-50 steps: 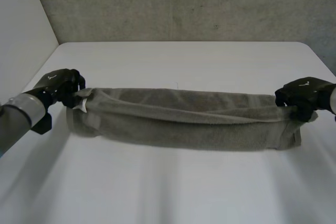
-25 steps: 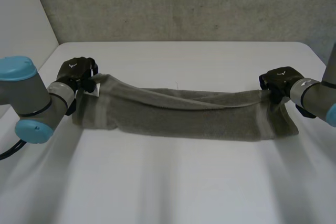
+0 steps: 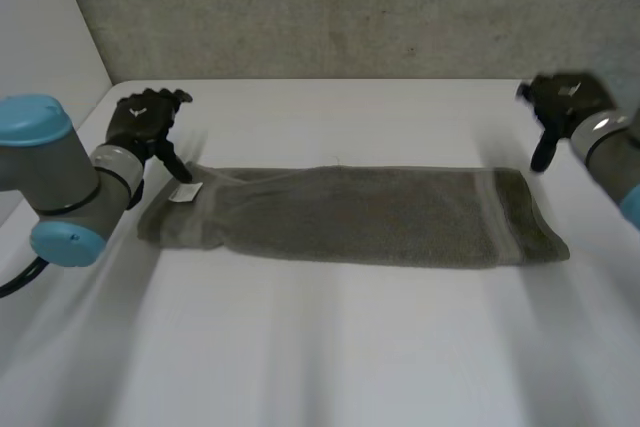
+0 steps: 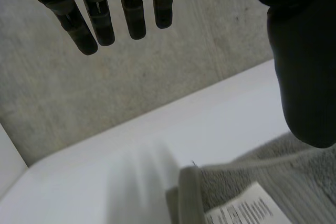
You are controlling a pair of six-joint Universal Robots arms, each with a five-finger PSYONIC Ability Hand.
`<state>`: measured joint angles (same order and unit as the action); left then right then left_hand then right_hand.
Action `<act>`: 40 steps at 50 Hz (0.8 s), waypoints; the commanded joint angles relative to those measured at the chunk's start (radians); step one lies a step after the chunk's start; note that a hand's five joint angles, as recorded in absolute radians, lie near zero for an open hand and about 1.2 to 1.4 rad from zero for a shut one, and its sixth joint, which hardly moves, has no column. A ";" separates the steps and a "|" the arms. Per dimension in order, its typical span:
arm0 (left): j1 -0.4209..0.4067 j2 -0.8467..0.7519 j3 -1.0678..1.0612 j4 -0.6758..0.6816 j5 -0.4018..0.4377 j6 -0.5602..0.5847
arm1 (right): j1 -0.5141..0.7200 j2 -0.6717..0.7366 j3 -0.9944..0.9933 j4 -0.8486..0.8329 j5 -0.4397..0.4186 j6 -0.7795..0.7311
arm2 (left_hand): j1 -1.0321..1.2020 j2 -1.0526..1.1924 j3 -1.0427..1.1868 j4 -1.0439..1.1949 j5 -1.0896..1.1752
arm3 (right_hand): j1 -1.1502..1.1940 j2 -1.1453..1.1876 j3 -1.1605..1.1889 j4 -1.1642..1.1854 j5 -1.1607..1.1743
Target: Fold the towel.
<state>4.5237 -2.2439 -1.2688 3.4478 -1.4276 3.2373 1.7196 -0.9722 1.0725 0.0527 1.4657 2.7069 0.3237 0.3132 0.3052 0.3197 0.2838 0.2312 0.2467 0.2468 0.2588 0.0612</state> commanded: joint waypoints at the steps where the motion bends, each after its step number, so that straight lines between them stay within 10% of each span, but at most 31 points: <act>1: 0.000 0.115 -0.078 0.007 0.006 0.001 | -0.008 -0.207 0.141 -0.111 -0.035 0.022 | -0.057 -0.047 -0.039 -0.053 -0.192 | -0.057 -0.072 -0.072 -0.084 -0.061; 13: -0.011 0.227 -0.267 -0.001 0.067 0.077 | -0.012 -0.290 0.349 0.157 -0.087 -0.051 | 0.019 0.029 0.037 0.023 -0.116 | -0.053 -0.068 -0.068 -0.080 -0.057; 21: 0.005 0.222 -0.346 -0.001 0.104 0.294 | -0.017 -0.329 0.555 0.047 -0.131 -0.105 | 0.019 0.029 0.037 0.023 -0.116 | 0.091 0.076 0.076 0.064 0.087; 40: 0.009 0.173 -0.351 0.027 0.102 0.302 | -0.084 -0.158 0.627 -0.152 -0.148 -0.134 | 0.016 0.027 0.035 0.020 -0.119 | 0.268 0.252 0.252 0.240 0.263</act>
<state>4.5331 -2.0488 -1.6219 3.4606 -1.3229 3.5415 1.6408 -1.1775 1.7160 -0.0578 1.3062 2.5879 0.3638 0.3655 0.3694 0.3643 0.3763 0.4469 0.4517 0.4565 0.4593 0.2937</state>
